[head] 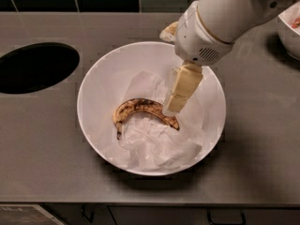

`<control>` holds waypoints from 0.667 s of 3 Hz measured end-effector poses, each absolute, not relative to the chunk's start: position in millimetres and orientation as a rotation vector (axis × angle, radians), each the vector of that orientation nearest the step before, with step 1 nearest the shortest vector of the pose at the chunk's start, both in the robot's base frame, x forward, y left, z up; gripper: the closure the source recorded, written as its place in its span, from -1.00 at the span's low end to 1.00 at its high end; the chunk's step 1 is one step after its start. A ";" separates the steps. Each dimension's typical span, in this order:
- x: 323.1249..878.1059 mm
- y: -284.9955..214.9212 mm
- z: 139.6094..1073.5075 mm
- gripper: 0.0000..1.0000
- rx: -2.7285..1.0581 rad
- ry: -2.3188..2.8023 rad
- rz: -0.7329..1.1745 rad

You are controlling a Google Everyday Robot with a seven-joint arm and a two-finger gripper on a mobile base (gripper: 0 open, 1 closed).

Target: Pick banana from white bowl

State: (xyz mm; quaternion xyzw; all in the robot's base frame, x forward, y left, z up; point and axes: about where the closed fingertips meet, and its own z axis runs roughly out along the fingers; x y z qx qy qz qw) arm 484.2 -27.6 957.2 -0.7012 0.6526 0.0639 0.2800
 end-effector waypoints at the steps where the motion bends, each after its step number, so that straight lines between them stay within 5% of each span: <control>1: 484.2 -27.5 957.1 -1.00 -1.880 1.750 0.172; 2: 485.9 -15.3 942.5 -1.00 -1.867 1.731 0.233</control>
Offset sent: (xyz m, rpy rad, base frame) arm 0.0069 0.0273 -0.0390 0.1103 0.0551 0.0336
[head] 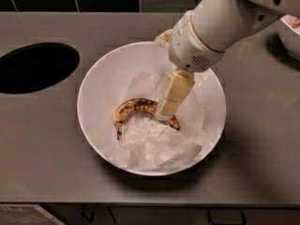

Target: Pick banana from white bowl

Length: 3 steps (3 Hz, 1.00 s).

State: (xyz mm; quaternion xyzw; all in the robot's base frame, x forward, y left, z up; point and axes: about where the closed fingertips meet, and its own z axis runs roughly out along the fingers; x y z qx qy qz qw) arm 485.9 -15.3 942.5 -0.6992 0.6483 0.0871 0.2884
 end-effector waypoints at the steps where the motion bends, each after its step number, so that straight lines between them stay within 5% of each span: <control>1: 481.9 -12.1 932.1 -0.78 -1.815 1.743 0.266; 3: 471.2 -13.3 928.3 -0.66 -1.749 1.775 0.256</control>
Offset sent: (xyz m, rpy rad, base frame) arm -0.0185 -0.0025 -0.0114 0.0696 -0.0129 -0.1083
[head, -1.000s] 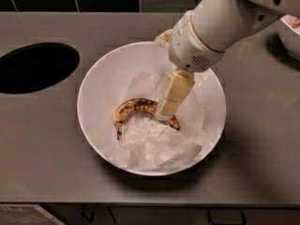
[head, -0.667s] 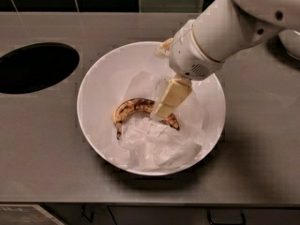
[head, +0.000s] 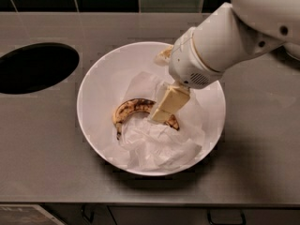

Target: Pick banana from white bowl

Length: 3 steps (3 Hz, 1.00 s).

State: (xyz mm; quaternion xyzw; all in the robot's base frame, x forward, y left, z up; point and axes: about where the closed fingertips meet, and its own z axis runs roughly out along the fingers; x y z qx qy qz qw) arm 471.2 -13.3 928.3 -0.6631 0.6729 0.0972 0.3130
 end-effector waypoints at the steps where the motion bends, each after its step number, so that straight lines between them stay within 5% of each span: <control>1: 469.8 -12.7 924.7 -0.30 -1.736 1.786 0.266; 2: 469.8 -12.6 924.6 -0.06 -1.736 1.786 0.267; 3: 473.4 -8.0 915.0 -0.06 -1.743 1.787 0.295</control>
Offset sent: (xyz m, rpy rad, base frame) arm 0.0011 0.0041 -0.0156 0.0237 0.0327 -0.0130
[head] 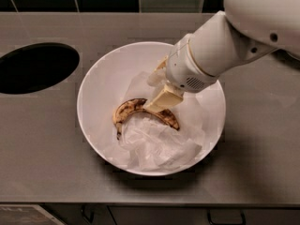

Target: Pick banana from white bowl

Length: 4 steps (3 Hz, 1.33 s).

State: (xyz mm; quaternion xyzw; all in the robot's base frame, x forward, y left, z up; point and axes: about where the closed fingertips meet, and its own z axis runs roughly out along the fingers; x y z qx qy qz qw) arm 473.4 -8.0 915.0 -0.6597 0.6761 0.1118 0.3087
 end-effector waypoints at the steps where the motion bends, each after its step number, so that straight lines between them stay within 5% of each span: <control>1: 477.9 -5.2 903.4 -0.12 -1.754 1.792 0.332; 4: 481.6 -2.6 885.2 -0.22 -1.773 1.827 0.371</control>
Offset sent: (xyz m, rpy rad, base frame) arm 0.0139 0.0038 -0.0310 0.0100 0.0753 0.0283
